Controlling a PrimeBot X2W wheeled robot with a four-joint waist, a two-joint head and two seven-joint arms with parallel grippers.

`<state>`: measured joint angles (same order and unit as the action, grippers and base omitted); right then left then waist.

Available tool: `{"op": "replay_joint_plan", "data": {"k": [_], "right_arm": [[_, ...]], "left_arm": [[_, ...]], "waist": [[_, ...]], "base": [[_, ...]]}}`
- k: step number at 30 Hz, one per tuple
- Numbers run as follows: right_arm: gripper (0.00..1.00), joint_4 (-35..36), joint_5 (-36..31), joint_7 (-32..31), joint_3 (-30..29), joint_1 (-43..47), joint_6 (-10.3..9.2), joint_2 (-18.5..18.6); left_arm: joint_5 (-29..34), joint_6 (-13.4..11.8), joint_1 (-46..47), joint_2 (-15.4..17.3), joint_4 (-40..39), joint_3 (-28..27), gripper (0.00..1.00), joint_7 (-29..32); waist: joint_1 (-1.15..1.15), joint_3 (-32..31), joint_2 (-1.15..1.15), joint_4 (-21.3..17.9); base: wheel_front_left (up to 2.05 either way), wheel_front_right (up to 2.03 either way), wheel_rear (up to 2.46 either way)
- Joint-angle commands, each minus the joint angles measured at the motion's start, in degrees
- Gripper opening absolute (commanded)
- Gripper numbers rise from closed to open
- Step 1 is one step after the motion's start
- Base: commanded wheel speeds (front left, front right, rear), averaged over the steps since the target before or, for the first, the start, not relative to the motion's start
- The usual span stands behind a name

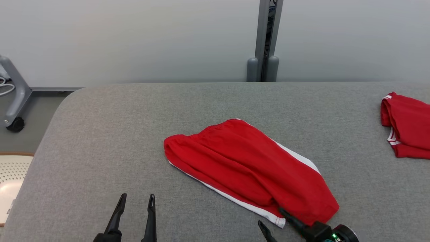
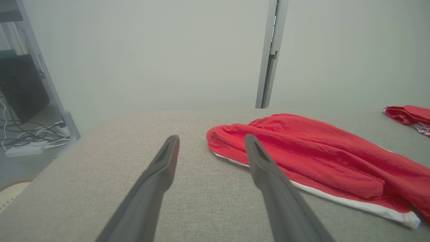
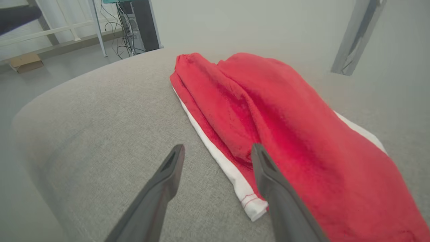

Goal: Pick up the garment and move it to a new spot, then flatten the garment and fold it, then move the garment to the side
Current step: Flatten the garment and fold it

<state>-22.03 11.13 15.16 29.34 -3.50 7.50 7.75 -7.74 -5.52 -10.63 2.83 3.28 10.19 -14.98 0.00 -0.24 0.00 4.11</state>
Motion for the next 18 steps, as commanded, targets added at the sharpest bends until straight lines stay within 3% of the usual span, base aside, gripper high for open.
{"op": "replay_joint_plan", "data": {"k": [1, 7, 18], "right_arm": [[1.0, -1.1, 0.3, 0.0, 0.6, -0.7, -0.02, 0.4], [1.0, -13.9, 1.9, 0.0, 3.3, -7.7, -0.02, -0.1], [1.0, -29.3, -0.2, -0.2, 5.4, -14.1, -0.02, 0.5]], "left_arm": [[-0.2, 0.3, 1.1, 0.2, 0.1, -0.1, 1.0, -0.2], [-0.3, 0.3, 2.0, 0.2, 0.8, 0.5, 1.0, -0.2], [-0.9, 0.7, 3.4, 0.2, 1.2, 1.2, 1.0, -0.2]], "waist": [[0.0, 0.3, 0.0, 0.6], [0.0, 1.3, 0.0, 3.1], [0.0, 3.5, 0.0, 6.9]], "base": [[0.0, 0.0, 0.0], [0.0, 0.0, 0.0], [0.0, 0.0, 0.0]]}}
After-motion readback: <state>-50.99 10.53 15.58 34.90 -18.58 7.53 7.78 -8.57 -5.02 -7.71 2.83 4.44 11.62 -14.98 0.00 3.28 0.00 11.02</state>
